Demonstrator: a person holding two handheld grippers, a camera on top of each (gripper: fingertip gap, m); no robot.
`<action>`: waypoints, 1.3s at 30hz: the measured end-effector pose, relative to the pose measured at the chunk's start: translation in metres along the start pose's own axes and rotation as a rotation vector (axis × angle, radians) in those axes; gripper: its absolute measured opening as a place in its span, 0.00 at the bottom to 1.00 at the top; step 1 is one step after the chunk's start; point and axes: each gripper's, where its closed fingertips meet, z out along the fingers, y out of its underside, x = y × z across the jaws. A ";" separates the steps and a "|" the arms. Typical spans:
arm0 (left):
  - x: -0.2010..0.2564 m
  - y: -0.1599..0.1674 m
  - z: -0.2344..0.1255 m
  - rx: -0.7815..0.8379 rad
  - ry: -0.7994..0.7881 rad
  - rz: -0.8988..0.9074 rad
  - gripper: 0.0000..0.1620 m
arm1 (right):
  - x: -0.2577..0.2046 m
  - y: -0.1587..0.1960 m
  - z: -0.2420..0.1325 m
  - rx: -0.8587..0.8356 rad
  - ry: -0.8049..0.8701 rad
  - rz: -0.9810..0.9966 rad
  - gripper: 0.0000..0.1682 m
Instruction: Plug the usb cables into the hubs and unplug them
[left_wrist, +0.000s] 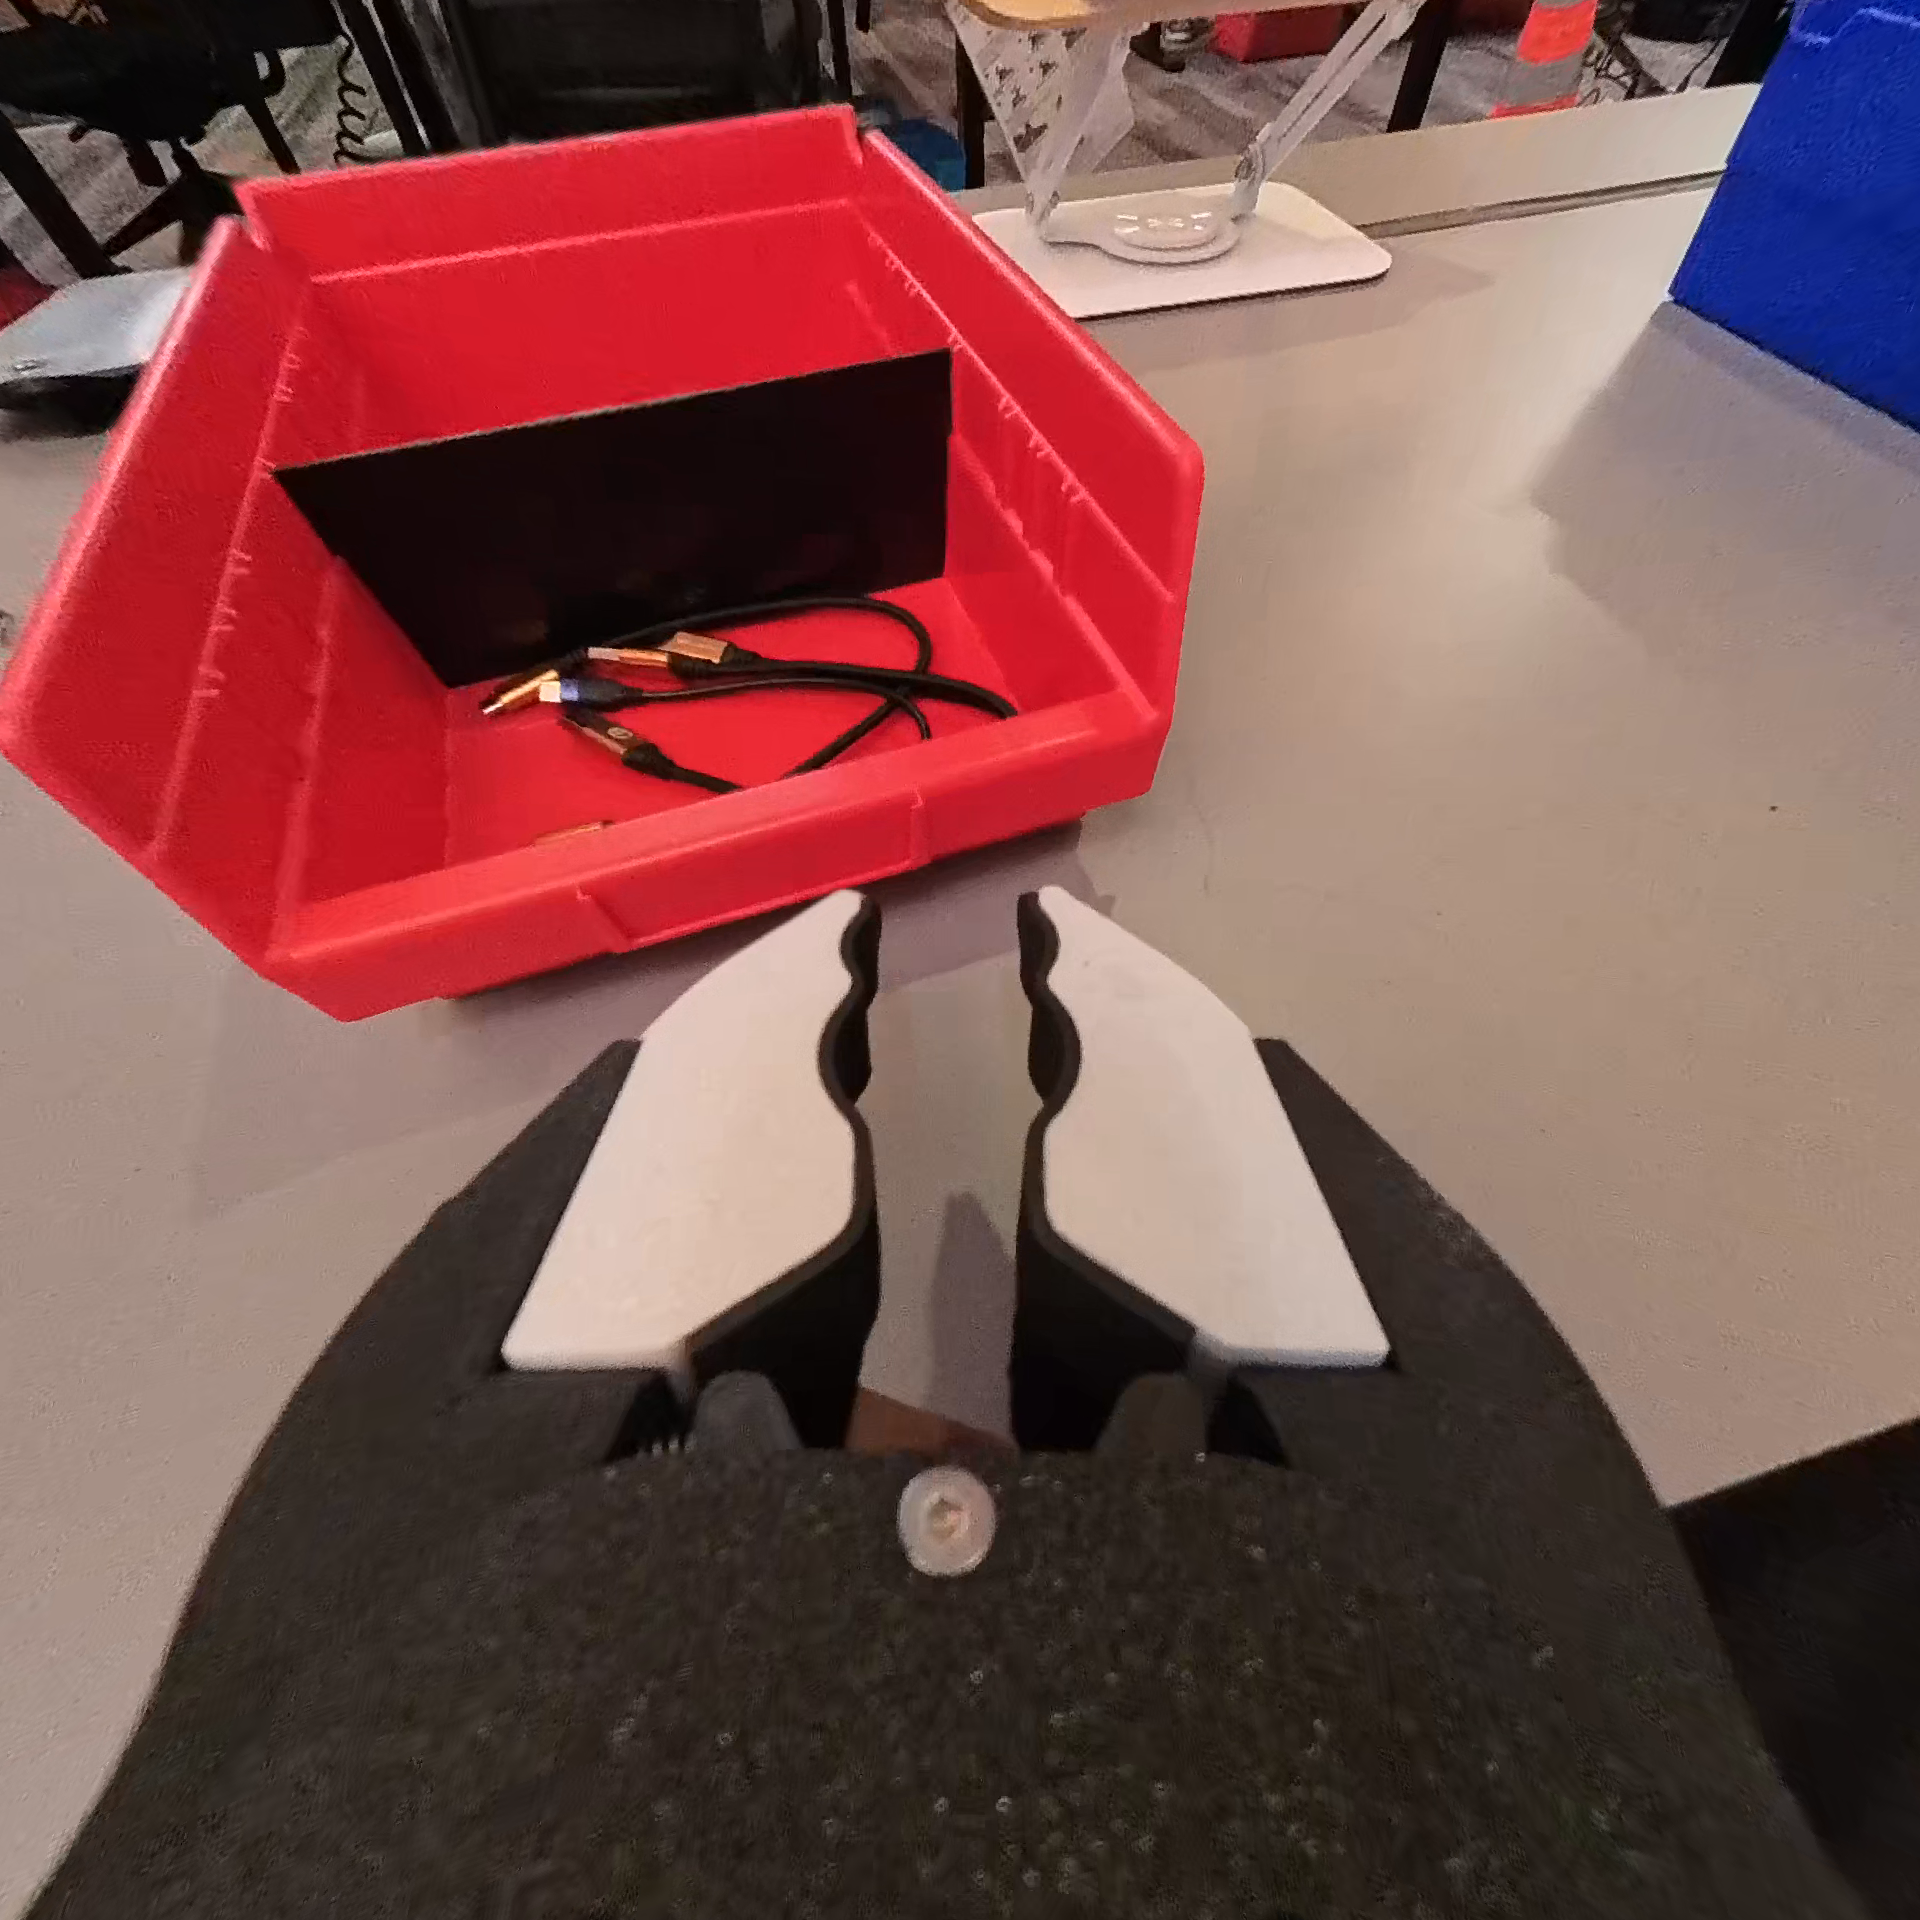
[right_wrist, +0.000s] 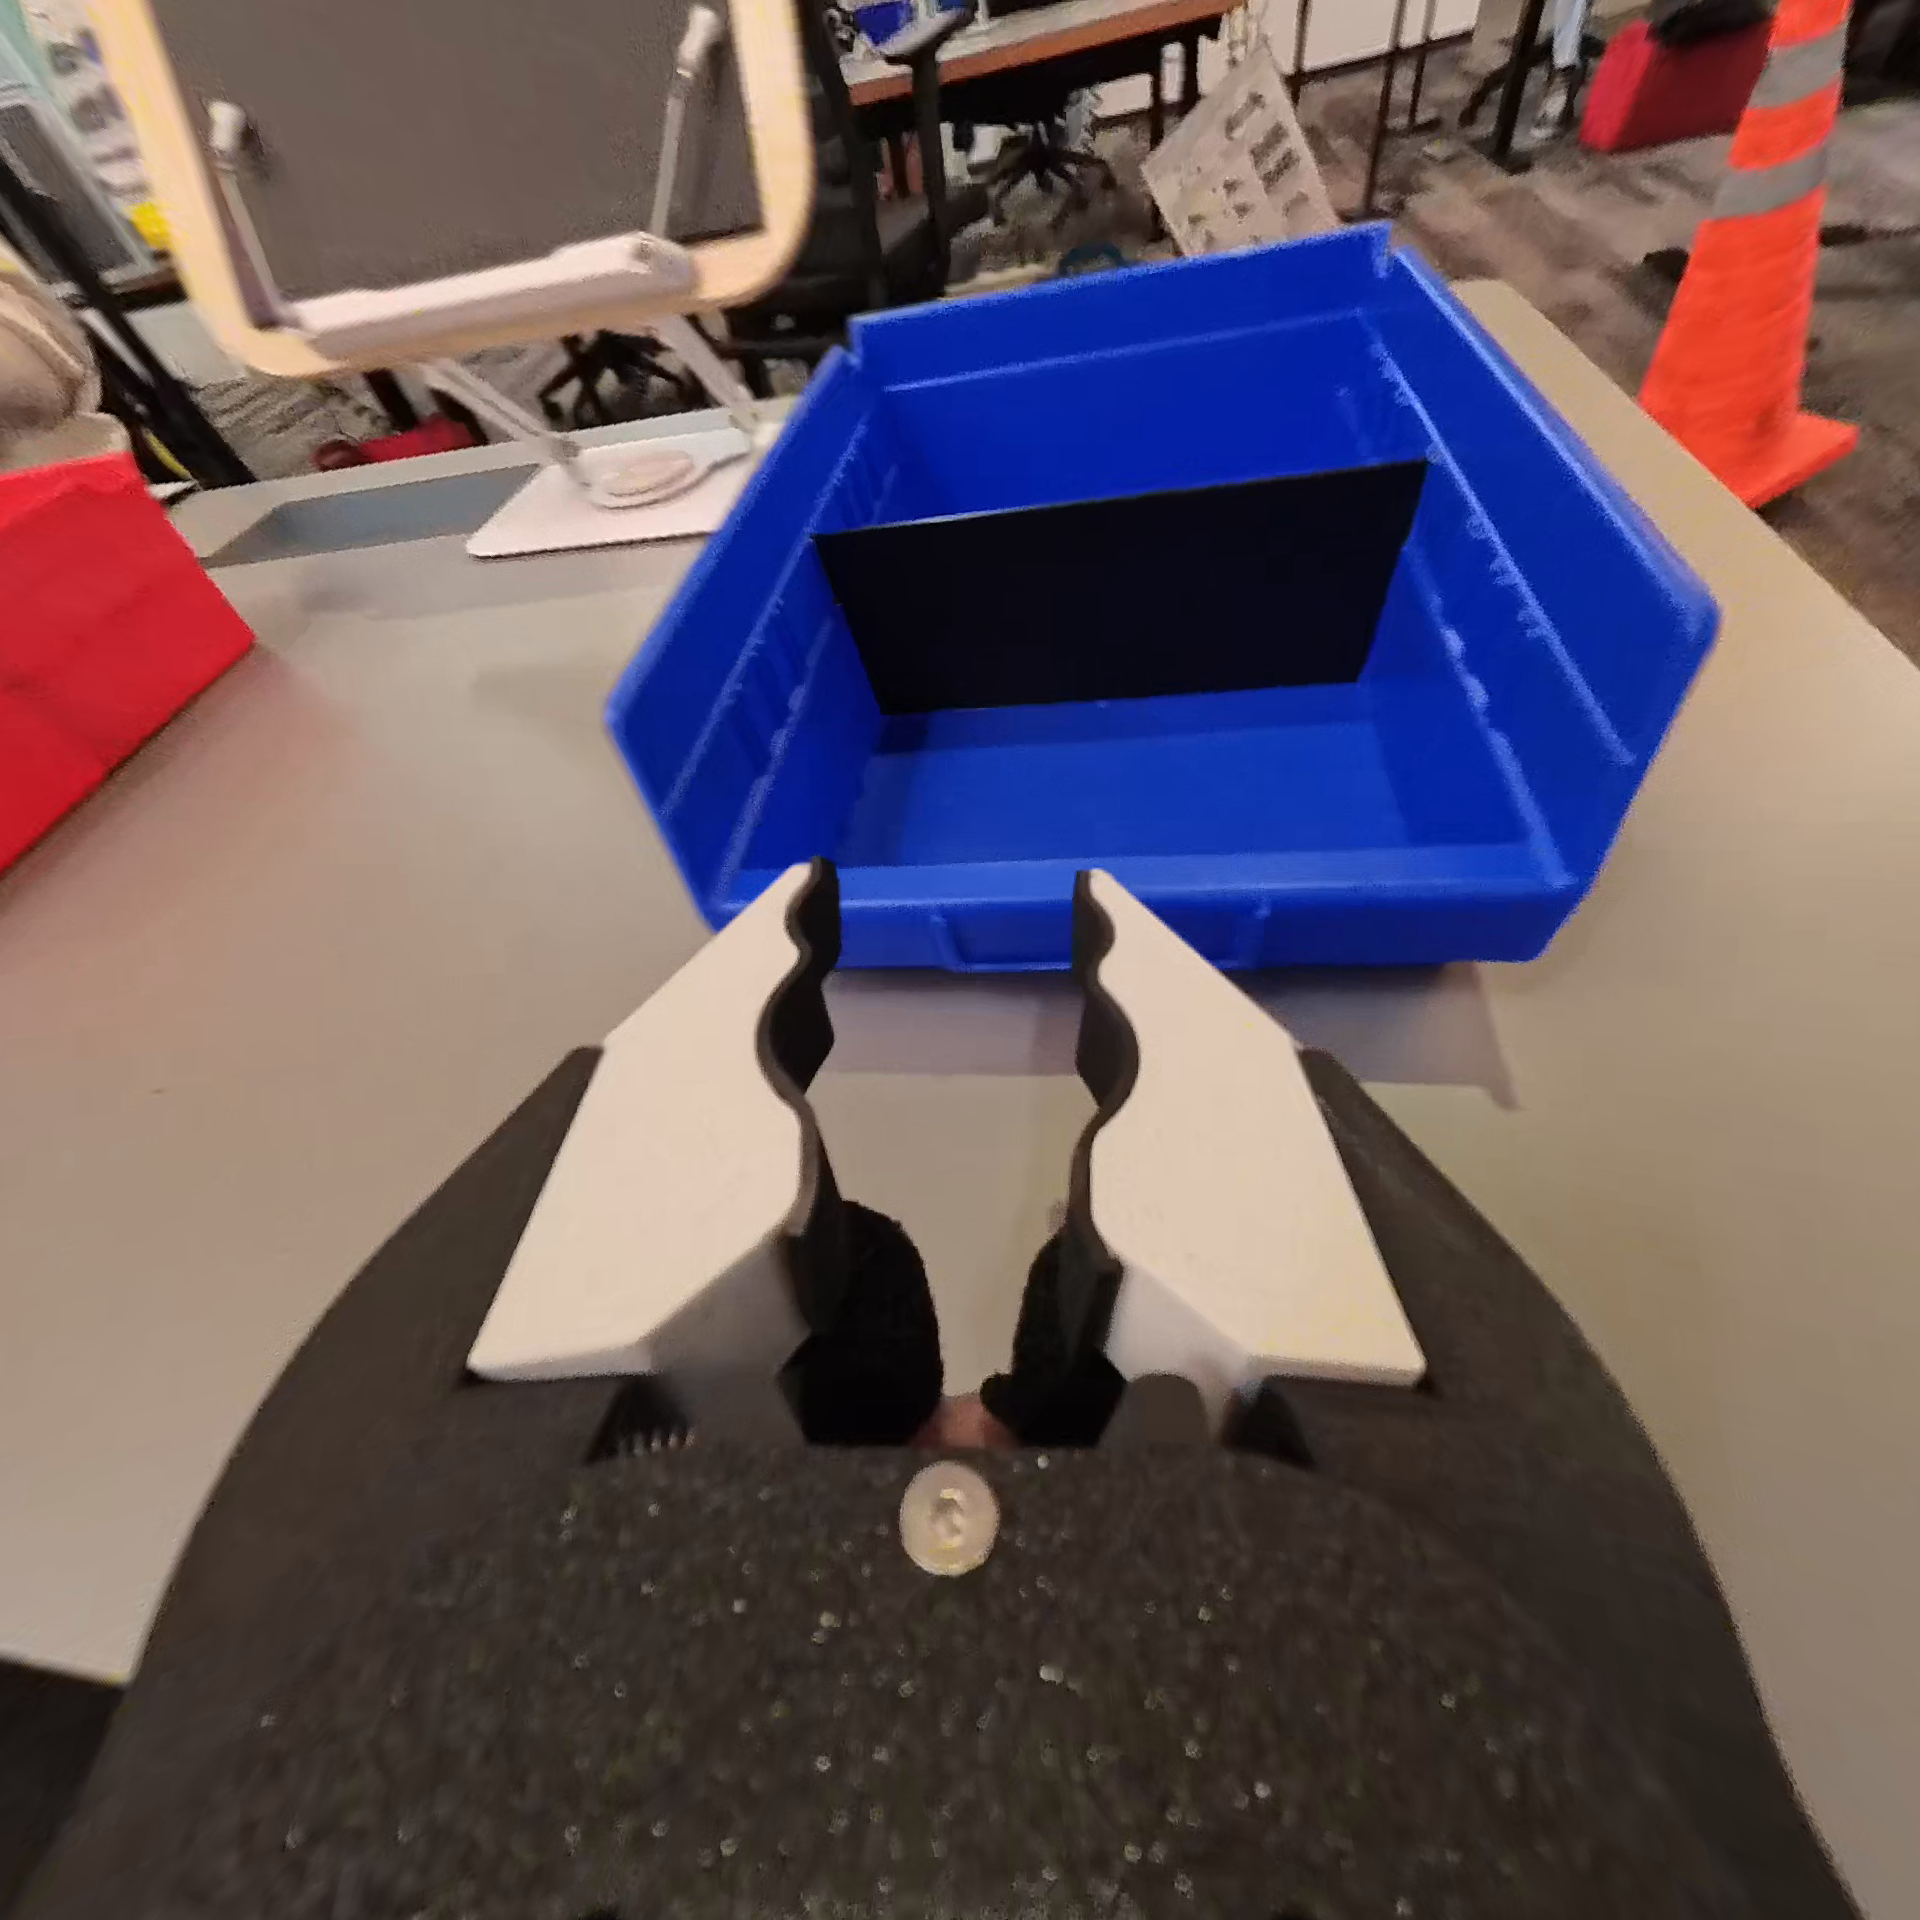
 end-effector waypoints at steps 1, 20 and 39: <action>0.003 -0.002 -0.002 0.004 0.023 -0.004 0.16 | -0.010 -0.002 -0.002 0.008 -0.031 -0.007 0.26; -0.055 -0.004 0.122 -0.824 0.516 1.073 0.21 | -0.148 0.030 0.014 -0.122 -0.605 -0.078 0.27; -0.071 -0.040 0.132 -0.598 0.534 1.174 0.02 | -0.165 0.033 0.022 -0.140 -0.777 0.004 0.27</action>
